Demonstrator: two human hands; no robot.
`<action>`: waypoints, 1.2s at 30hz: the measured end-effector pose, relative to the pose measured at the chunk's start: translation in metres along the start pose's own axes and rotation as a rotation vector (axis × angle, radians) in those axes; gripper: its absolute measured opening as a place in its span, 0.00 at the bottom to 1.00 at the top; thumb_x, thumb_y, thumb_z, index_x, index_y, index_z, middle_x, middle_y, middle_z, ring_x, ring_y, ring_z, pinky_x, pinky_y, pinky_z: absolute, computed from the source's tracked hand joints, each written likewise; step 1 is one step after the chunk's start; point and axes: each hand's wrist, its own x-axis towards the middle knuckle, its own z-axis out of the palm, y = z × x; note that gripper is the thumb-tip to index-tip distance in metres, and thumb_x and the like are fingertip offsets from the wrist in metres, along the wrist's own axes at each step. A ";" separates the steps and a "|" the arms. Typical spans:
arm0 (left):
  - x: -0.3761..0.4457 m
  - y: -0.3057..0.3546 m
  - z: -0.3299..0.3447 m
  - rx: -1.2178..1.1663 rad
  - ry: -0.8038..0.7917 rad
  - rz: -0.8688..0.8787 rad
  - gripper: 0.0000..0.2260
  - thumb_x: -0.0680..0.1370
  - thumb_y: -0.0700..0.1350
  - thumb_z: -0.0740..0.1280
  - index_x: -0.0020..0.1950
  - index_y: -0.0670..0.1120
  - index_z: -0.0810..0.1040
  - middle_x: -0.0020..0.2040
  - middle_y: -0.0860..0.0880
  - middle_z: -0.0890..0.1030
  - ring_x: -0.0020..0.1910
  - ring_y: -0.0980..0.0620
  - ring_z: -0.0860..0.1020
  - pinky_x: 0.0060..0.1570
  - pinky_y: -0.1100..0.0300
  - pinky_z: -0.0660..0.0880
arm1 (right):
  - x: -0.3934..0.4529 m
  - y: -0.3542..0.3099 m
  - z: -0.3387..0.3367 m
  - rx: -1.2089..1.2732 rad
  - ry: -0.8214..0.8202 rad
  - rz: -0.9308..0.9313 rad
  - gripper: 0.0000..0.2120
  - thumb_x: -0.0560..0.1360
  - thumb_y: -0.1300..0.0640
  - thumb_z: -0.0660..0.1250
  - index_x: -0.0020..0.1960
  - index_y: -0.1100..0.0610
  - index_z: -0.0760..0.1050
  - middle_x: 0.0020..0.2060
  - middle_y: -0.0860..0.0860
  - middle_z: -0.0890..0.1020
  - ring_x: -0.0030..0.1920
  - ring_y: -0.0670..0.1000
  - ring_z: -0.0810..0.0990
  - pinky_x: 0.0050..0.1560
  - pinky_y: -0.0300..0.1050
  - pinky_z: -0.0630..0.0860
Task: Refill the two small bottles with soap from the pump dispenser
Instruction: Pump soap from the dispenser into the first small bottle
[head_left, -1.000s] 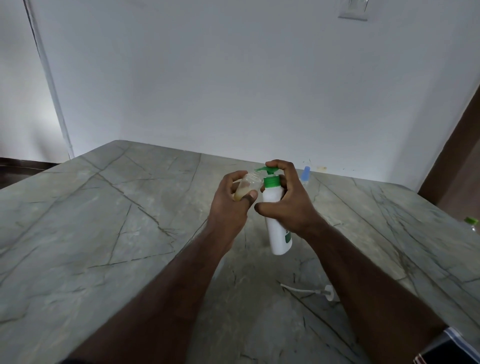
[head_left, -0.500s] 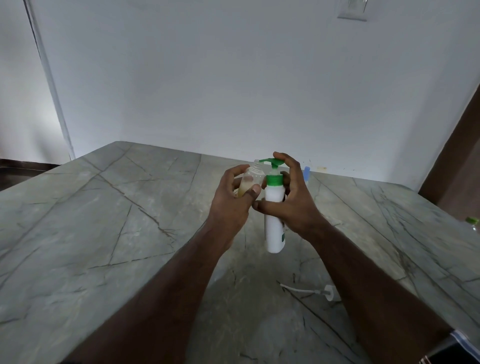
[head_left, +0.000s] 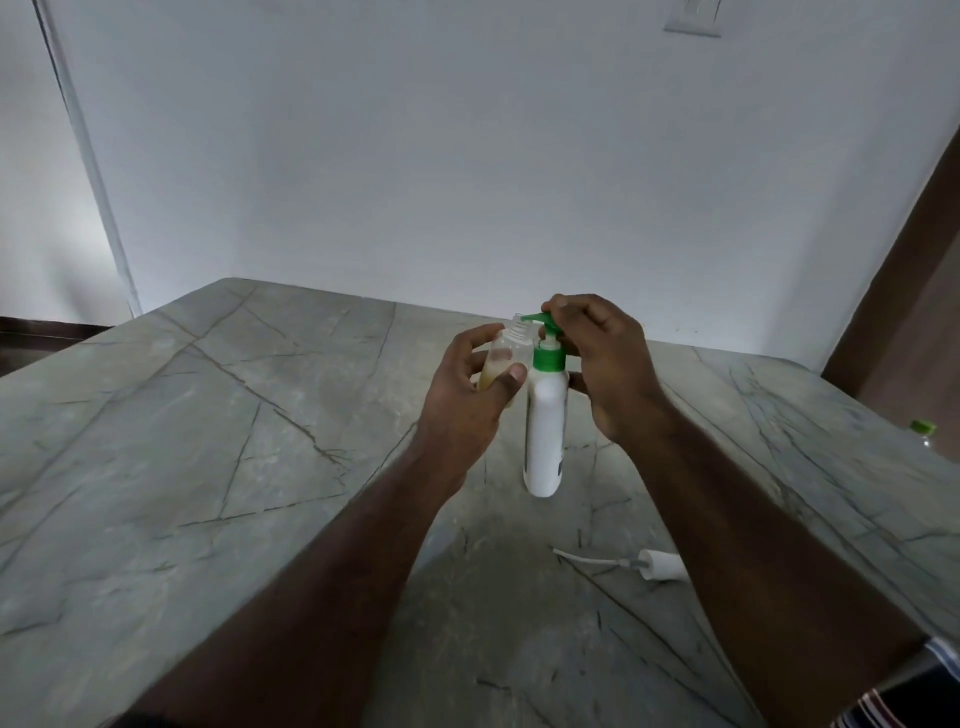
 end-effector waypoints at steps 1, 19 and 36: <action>-0.001 0.000 0.001 0.005 0.001 0.004 0.20 0.79 0.45 0.70 0.70 0.54 0.71 0.65 0.51 0.77 0.60 0.52 0.78 0.58 0.52 0.80 | 0.001 -0.002 0.000 0.005 0.002 0.031 0.06 0.77 0.53 0.67 0.48 0.53 0.81 0.45 0.49 0.85 0.46 0.50 0.83 0.43 0.52 0.81; -0.006 -0.003 -0.003 0.000 -0.004 0.020 0.19 0.79 0.45 0.70 0.68 0.55 0.72 0.61 0.54 0.77 0.57 0.55 0.78 0.54 0.56 0.81 | 0.005 -0.003 0.018 0.187 0.076 0.233 0.04 0.74 0.61 0.68 0.40 0.54 0.77 0.35 0.49 0.80 0.36 0.49 0.78 0.40 0.44 0.76; -0.008 -0.003 0.000 0.003 -0.030 0.013 0.19 0.79 0.45 0.70 0.67 0.57 0.71 0.59 0.57 0.78 0.54 0.58 0.79 0.52 0.59 0.81 | 0.005 0.002 0.004 0.222 0.065 0.227 0.04 0.74 0.60 0.67 0.41 0.55 0.78 0.35 0.49 0.80 0.39 0.50 0.77 0.42 0.45 0.75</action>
